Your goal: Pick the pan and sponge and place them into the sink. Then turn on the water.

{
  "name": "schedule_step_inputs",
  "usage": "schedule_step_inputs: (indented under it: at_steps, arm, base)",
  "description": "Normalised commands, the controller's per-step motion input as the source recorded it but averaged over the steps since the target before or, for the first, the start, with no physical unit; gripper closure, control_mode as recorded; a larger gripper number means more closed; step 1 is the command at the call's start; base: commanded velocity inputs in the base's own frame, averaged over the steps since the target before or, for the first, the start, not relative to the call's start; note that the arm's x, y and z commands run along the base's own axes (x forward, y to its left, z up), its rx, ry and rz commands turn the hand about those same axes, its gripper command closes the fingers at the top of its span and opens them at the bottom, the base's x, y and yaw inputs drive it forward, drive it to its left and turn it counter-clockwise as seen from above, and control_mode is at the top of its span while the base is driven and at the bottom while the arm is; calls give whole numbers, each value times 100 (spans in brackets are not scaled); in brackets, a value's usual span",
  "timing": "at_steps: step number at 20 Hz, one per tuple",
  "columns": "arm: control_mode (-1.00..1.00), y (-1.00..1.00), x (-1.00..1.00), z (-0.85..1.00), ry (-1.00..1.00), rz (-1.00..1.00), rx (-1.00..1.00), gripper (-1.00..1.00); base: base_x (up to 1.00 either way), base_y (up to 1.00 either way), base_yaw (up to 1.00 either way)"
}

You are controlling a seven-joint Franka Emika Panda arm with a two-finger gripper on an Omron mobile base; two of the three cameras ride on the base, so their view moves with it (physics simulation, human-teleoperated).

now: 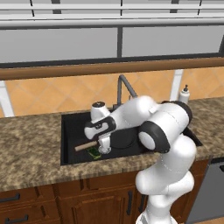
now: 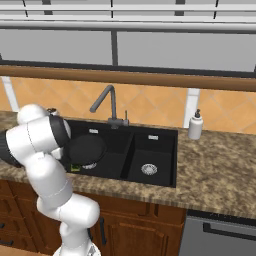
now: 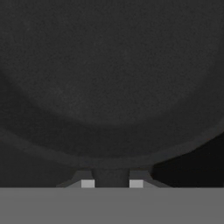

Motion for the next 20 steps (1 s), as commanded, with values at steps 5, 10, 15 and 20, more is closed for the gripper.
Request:
schedule_step_inputs:
  at_steps: [5,10,15,20]
  arm:
    - [-100,0,30,-33,0,-5,0,100]
    - [-100,0,27,-41,0,-5,0,100]
    - [-100,0,22,-32,0,-5,0,100]
    - [-100,0,23,-34,0,-4,0,100]
  base:
    - [0,0,0]
    - [0,0,0]
    - [0,0,0]
    - [0,0,0]
